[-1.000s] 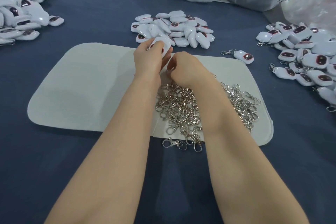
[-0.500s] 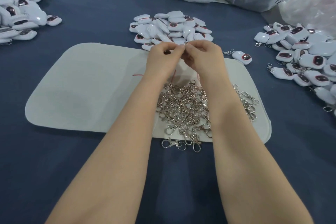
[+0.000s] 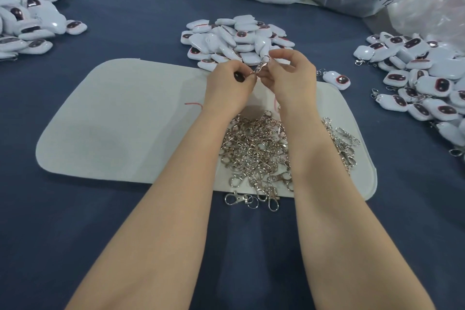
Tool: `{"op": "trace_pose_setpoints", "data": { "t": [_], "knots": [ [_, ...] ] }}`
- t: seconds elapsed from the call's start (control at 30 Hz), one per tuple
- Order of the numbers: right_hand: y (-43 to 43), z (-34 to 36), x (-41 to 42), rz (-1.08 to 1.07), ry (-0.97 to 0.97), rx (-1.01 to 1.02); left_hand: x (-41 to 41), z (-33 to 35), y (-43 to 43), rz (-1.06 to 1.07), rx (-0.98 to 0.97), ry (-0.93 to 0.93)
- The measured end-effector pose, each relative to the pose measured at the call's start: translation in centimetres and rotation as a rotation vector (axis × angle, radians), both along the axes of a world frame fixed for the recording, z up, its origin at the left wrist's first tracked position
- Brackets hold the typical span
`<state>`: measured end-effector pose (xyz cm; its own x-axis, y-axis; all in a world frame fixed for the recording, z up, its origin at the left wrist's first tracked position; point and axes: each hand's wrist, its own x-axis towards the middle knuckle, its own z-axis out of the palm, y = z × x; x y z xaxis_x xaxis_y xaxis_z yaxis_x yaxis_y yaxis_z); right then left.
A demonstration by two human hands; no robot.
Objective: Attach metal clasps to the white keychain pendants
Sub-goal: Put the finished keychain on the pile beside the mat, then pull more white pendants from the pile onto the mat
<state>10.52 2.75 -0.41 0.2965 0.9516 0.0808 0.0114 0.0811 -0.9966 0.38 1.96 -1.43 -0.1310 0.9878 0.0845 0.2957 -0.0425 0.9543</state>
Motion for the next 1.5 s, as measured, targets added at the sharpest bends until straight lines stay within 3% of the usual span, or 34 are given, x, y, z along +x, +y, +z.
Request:
{"op": "trace_pose_setpoints", "data": {
  "t": [0.2,0.53,0.67,0.8,0.9,1.0,1.13,1.37,1.5],
  "knots": [
    [0.2,-0.3,0.1,-0.022,-0.171,-0.104,-0.2,0.0,0.0,0.062,0.024,0.020],
    [-0.1,0.3,0.3,0.186,-0.532,-0.117,0.2,-0.5,0.2,0.054,0.157,0.314],
    [0.0,0.3,0.8,0.173,-0.585,-0.194,0.0,-0.4,0.2,0.038,0.120,0.383],
    [0.2,0.2,0.3,0.199,-0.721,-0.217,-0.1,0.0,0.0,0.029,0.001,0.589],
    [1.3,0.5,-0.4,0.065,-0.763,-0.200,0.3,0.2,0.3,0.014,-0.112,0.679],
    [3.5,1.6,-1.0,-0.102,-0.655,-0.118,0.8,1.5,1.5,0.106,-0.085,0.589],
    [7.7,3.1,-1.4,-0.145,-0.620,-0.058,1.1,3.7,5.1,0.302,0.061,0.484],
    [16.0,2.3,-2.5,-0.001,-0.841,-0.146,-1.5,2.7,14.1,0.278,-0.261,0.612],
    [19.5,1.9,-3.0,0.019,-0.916,-0.225,-2.2,1.7,17.1,0.271,-0.351,0.699]
  ]
}}
